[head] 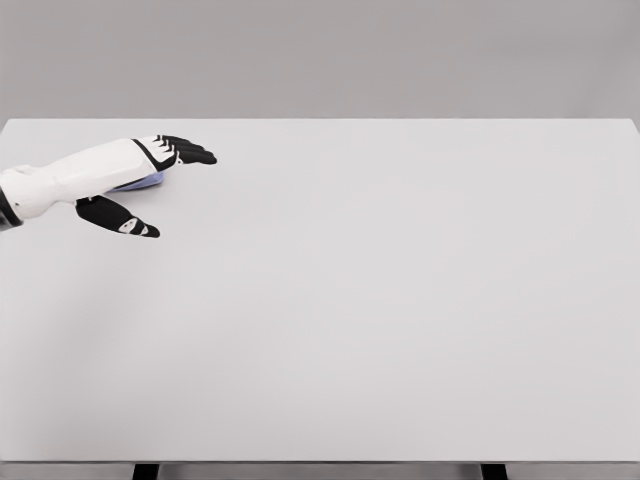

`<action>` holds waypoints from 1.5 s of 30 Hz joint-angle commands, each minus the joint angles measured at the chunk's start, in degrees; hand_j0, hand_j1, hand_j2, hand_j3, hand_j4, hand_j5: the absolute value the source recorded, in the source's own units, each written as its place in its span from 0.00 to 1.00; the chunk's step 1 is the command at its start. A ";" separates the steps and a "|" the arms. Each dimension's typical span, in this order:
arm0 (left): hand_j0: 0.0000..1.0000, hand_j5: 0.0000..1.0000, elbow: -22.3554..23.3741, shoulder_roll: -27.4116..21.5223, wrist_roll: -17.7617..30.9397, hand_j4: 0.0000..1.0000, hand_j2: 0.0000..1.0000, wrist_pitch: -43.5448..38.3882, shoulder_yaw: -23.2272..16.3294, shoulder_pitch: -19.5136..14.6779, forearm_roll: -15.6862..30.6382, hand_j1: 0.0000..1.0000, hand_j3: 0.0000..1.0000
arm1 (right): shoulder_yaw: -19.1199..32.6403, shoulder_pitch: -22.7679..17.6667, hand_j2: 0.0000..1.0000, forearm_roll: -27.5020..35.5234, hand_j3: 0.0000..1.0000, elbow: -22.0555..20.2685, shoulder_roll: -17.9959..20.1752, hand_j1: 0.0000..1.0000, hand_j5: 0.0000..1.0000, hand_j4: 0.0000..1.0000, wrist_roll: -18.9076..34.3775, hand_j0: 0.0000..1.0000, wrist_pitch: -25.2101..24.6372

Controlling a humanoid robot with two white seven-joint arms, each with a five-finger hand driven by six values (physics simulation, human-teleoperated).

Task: Flip the cup with left arm and place it on the table

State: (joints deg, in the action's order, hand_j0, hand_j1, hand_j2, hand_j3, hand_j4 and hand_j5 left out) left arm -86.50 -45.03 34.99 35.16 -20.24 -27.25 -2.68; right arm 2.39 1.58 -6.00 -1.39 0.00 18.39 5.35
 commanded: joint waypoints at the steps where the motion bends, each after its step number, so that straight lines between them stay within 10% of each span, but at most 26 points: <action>1: 1.00 1.00 -0.07 0.03 0.01 1.00 1.00 -0.16 0.02 0.00 0.39 1.00 1.00 | 0.07 0.00 1.00 0.02 1.00 -0.10 0.00 1.00 1.00 1.00 0.07 1.00 0.01; 12: 1.00 1.00 7.84 1.61 0.01 1.00 1.00 -0.16 2.66 -7.03 -1.98 1.00 1.00 | 0.07 -0.88 1.00 0.02 1.00 0.25 0.00 1.00 1.00 1.00 -0.02 1.00 0.01; 16: 1.00 1.00 12.67 -4.71 0.01 1.00 1.00 -2.46 -7.71 -11.16 -0.75 1.00 1.00 | 0.07 -0.88 1.00 0.02 1.00 0.25 0.00 1.00 1.00 1.00 -0.02 1.00 0.01; 18: 1.00 1.00 10.31 -11.92 -10.72 1.00 1.00 -11.33 -17.37 -14.15 1.35 1.00 1.00 | 0.07 -0.88 1.00 0.02 1.00 0.25 0.00 1.00 1.00 1.00 -0.02 1.00 0.01; 21: 1.00 1.00 7.93 -20.18 -11.70 1.00 1.00 -17.32 -27.66 -20.82 22.45 1.00 1.00 | 0.07 -0.88 1.00 0.02 1.00 0.25 0.00 1.00 1.00 1.00 -0.02 1.00 0.01; 24: 1.00 1.00 2.22 -19.93 -12.23 1.00 1.00 -32.41 -28.10 -23.11 25.44 1.00 1.00 | 0.07 -0.88 1.00 0.02 1.00 0.25 0.00 1.00 1.00 1.00 -0.02 1.00 0.01; 31: 1.00 1.00 1.51 -5.07 -20.83 1.00 1.00 -68.03 -32.23 -25.14 17.00 1.00 1.00 | 0.07 -0.88 1.00 0.02 1.00 0.25 0.00 1.00 1.00 1.00 -0.02 1.00 0.01; 33: 1.00 1.00 1.25 -5.16 -29.98 1.00 1.00 -69.97 -34.52 -25.14 18.93 1.00 1.00 | 0.07 -0.88 1.00 0.02 1.00 0.25 0.00 1.00 1.00 1.00 -0.02 1.00 0.01; 45: 1.00 1.00 -2.27 -4.11 -30.95 1.00 1.00 -70.06 -39.71 -23.82 9.27 1.00 1.00 | 0.07 -0.88 1.00 0.02 1.00 0.25 0.00 1.00 1.00 1.00 -0.02 1.00 0.01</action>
State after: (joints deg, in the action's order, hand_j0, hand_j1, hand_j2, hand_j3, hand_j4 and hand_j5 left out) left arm -88.58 -49.58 4.25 -34.79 -59.23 -50.98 8.53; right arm 2.44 0.70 -5.99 -1.14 0.00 18.35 5.35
